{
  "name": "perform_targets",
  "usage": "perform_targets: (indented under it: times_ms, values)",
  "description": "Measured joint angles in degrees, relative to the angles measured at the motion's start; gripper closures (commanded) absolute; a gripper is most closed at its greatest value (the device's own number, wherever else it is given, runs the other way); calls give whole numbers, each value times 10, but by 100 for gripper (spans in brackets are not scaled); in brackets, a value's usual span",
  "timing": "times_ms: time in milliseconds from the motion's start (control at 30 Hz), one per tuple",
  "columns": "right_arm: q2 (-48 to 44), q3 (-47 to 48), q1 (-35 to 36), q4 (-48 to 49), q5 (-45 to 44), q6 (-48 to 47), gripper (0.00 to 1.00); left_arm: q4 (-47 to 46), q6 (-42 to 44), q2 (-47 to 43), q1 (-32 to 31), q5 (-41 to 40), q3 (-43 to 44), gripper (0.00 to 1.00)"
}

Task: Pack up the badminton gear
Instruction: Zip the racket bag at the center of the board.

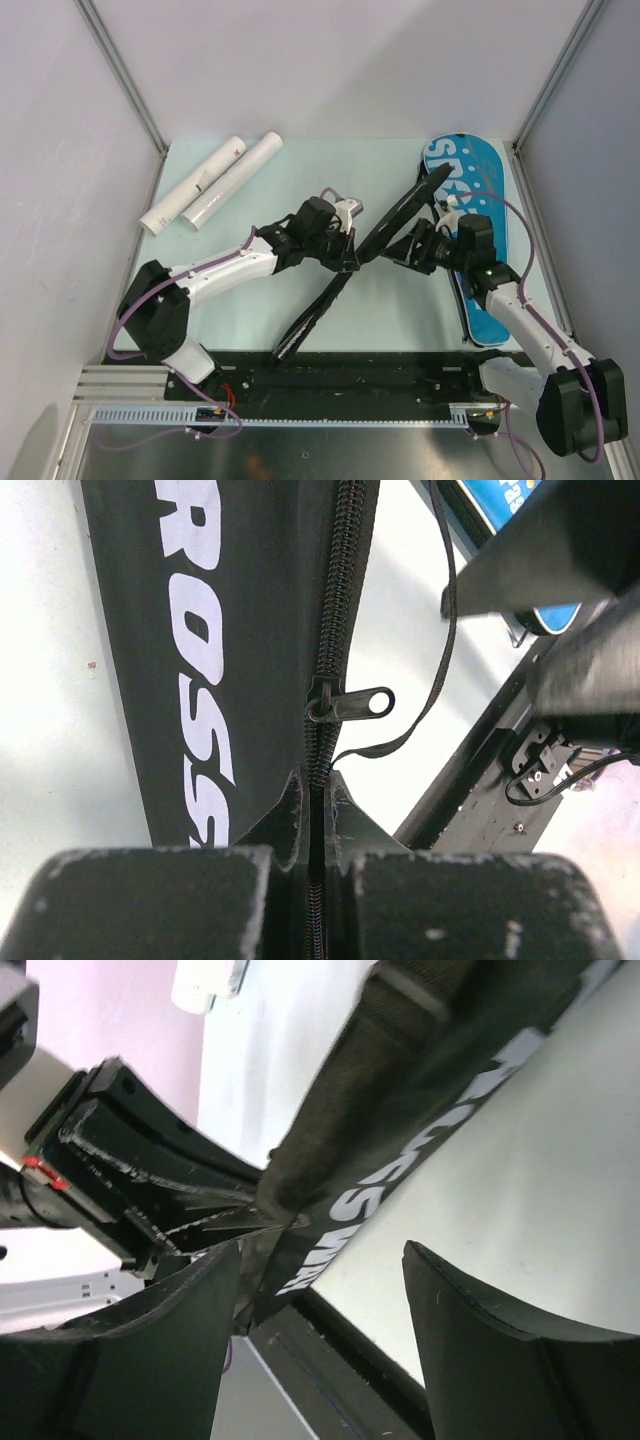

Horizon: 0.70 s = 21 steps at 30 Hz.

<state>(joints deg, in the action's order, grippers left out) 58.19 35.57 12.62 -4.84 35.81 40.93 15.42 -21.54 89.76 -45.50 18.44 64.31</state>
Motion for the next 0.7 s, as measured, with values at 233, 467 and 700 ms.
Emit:
perform_targets:
  times_ms: [233, 467, 700]
  values:
    - [31, 4, 57, 45, -34, 50, 28, -1, -5, 0, 0, 0, 0, 97]
    - [107, 6, 40, 104, -69, 117, 53, -2, -5, 0, 0, -1, -1, 73]
    - [135, 6, 38, 125, -69, 123, 86, -12, -7, -26, 0, -3, -11, 35]
